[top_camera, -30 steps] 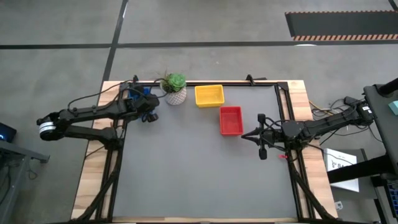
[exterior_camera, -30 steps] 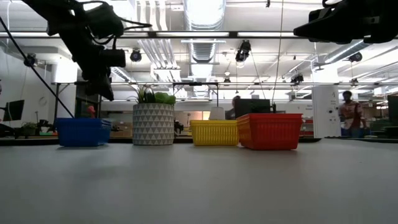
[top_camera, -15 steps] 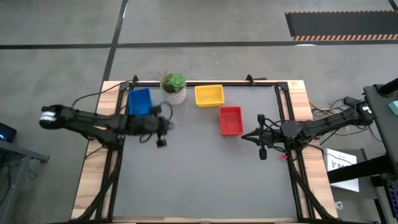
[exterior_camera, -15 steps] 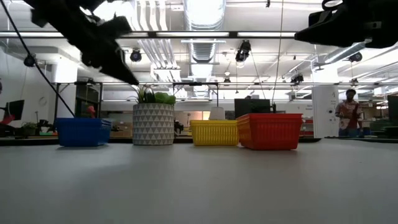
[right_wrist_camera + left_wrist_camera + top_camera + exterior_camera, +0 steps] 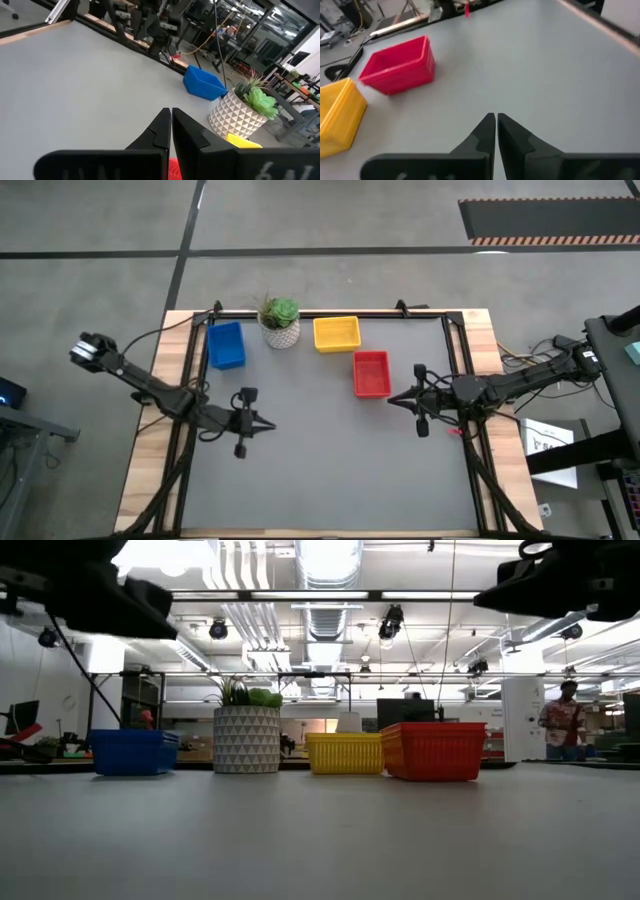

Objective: Stack baskets by color
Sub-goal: Return to Home Position

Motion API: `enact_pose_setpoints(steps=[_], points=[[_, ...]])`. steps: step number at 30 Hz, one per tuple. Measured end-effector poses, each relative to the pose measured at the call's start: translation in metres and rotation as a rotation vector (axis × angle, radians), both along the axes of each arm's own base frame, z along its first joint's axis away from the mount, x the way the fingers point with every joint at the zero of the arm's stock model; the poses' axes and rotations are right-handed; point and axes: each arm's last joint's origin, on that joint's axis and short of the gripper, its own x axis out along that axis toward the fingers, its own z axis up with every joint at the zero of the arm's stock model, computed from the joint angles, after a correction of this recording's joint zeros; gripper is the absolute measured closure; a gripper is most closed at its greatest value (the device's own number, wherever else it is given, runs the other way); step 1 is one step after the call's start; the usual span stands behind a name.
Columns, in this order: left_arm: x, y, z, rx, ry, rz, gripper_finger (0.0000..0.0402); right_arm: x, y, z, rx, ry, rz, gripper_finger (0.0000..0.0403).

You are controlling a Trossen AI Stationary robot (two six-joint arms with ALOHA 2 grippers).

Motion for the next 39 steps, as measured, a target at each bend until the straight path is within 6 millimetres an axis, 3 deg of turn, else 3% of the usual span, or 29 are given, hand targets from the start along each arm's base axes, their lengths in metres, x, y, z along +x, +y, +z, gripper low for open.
enact_pose_setpoints(steps=[5, 10, 15, 29, 39], points=[[-0.021, 0.011, -0.009, 0.024, 0.013, -0.008, 0.0401, 0.000, 0.000, 0.000, -0.007, -0.005, 0.002, 0.0394], [-0.041, 0.027, -0.008, 0.031, -0.113, 0.014, 0.0401, -0.001, 0.000, -0.002, -0.029, -0.009, 0.031, 0.0394], [-0.055, 0.042, -0.011, 0.065, -0.201, 0.058, 0.0401, -0.001, -0.002, -0.002, -0.032, -0.119, 0.096, 0.0394], [-0.079, 0.060, -0.037, 0.106, -0.294, 0.137, 0.0402, -0.019, -0.015, -0.015, -0.031, -0.199, 0.035, 0.0394], [-0.084, 0.062, -0.031, 0.101, -0.381, 0.146, 0.0401, -0.050, -0.020, -0.015, -0.036, -0.437, 0.012, 0.0394]])
